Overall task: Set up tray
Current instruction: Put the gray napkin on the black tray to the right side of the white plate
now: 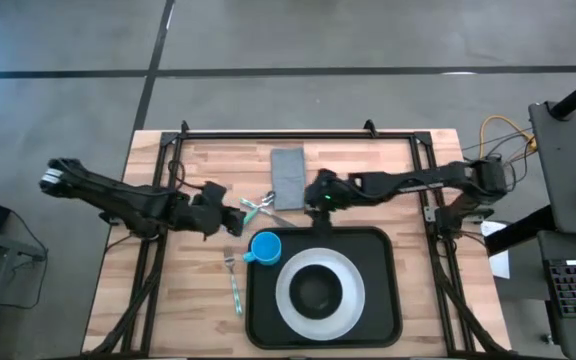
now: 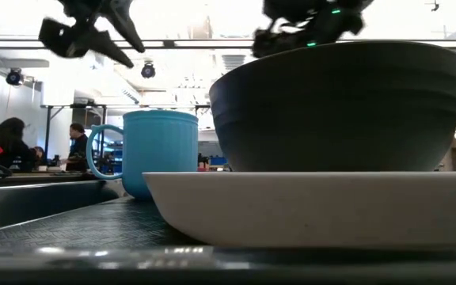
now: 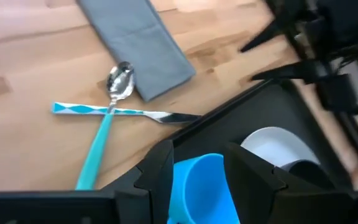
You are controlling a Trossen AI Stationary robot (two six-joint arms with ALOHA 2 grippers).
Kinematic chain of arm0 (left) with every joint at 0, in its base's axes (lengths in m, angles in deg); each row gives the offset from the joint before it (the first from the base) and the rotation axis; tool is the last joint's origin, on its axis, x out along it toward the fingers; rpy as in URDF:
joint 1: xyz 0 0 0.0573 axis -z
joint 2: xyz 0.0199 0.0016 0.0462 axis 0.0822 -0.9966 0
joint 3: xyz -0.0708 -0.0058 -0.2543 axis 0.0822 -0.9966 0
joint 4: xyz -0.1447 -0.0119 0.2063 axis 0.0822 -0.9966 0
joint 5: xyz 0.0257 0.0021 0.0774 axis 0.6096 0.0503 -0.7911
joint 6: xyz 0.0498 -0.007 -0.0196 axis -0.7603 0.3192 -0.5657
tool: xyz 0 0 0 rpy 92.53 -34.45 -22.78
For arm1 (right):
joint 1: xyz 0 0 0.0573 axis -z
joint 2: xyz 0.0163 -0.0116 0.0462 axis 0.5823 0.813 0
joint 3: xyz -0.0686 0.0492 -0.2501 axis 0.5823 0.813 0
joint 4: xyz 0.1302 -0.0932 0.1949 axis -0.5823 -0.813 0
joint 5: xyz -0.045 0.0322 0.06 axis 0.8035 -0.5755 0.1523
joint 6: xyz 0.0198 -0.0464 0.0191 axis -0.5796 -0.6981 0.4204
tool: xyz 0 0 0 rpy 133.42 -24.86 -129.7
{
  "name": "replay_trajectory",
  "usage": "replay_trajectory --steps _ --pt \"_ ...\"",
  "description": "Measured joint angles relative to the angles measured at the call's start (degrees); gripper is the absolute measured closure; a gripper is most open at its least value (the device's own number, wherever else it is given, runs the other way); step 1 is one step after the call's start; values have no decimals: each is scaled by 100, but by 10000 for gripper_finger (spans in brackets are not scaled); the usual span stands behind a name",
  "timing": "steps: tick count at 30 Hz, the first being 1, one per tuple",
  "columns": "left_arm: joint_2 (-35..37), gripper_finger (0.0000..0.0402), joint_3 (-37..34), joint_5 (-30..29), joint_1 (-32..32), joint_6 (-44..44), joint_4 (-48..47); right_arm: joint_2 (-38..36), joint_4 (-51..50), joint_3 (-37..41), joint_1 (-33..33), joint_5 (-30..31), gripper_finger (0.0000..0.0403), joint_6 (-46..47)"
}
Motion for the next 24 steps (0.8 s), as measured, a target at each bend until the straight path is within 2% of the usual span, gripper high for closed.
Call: replay_trajectory --steps 4,8,16,24 --pt "472 280 -830 -2 2 -46 1009 811 -338 -877 230 -20 227 244" --pt "730 280 -1392 -1 2 -288 1633 1583 -779 -1611 441 -32 227 629" --pt "967 280 -1861 -4 0 -606 1711 2812 -1576 -2760 461 -217 227 1098" --pt "1001 280 -2063 -4 -4 -678 1713 3534 -1670 -3563 595 -195 227 1360"
